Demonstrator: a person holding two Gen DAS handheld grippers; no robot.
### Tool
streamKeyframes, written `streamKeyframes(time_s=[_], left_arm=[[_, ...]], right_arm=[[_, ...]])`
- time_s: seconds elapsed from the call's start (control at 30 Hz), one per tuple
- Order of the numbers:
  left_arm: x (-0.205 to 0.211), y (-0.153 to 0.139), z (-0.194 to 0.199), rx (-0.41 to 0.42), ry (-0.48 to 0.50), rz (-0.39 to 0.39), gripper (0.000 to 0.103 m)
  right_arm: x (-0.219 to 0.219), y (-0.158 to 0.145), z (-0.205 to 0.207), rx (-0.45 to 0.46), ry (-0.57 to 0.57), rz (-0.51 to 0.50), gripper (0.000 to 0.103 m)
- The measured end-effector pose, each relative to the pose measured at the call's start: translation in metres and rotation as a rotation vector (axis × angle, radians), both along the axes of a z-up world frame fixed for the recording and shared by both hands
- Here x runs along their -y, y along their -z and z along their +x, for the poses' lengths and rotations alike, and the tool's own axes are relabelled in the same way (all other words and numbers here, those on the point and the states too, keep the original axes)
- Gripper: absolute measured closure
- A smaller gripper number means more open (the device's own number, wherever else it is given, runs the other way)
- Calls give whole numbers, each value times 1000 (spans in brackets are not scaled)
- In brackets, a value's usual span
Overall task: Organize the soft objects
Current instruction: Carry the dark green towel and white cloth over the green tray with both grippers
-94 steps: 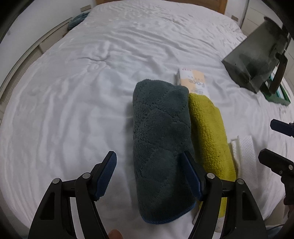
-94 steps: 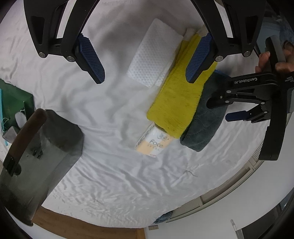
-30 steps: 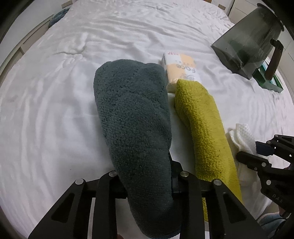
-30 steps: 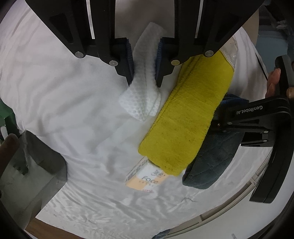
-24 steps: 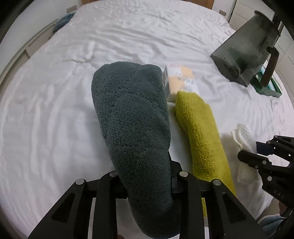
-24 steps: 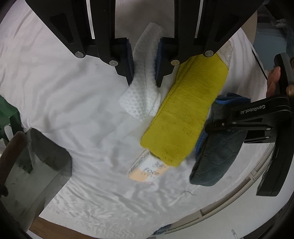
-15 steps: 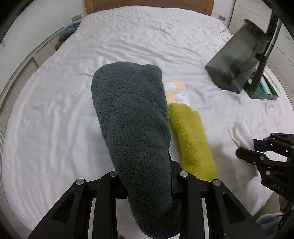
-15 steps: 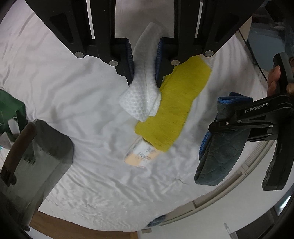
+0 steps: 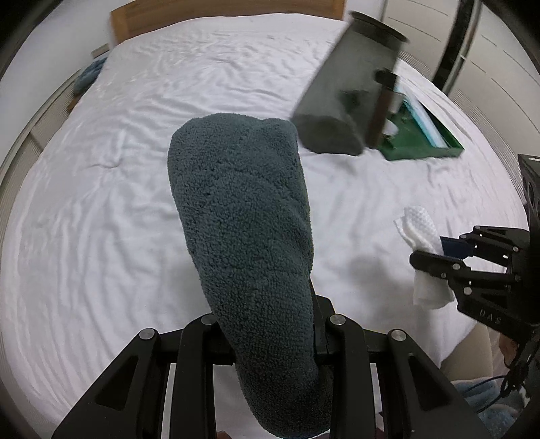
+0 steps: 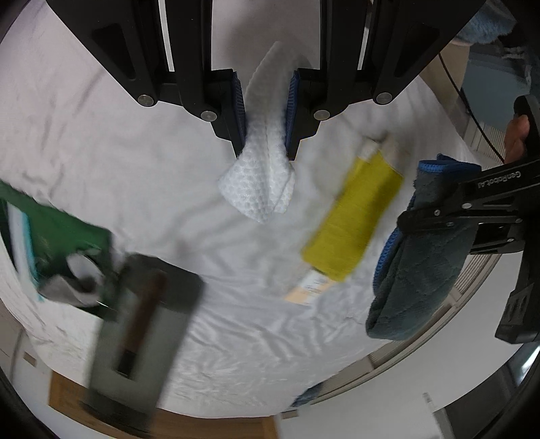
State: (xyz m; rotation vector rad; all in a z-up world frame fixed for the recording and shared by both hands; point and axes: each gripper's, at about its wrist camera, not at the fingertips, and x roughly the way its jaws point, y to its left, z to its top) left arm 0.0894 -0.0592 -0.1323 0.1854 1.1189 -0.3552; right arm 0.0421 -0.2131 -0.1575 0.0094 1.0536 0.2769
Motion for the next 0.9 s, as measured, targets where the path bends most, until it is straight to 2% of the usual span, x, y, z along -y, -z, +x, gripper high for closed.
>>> streamKeyframes(time_s=[0.5, 0.7, 0.9], left_arm=[[125, 3, -17, -53, 212, 1, 79], [182, -2, -8, -47, 282, -30, 79], [236, -15, 16, -8, 304, -80, 79]], right_arm=[[126, -7, -60, -24, 265, -24, 83], [174, -16, -71, 2, 363, -41, 83], [212, -32, -69, 45, 426, -64, 83]])
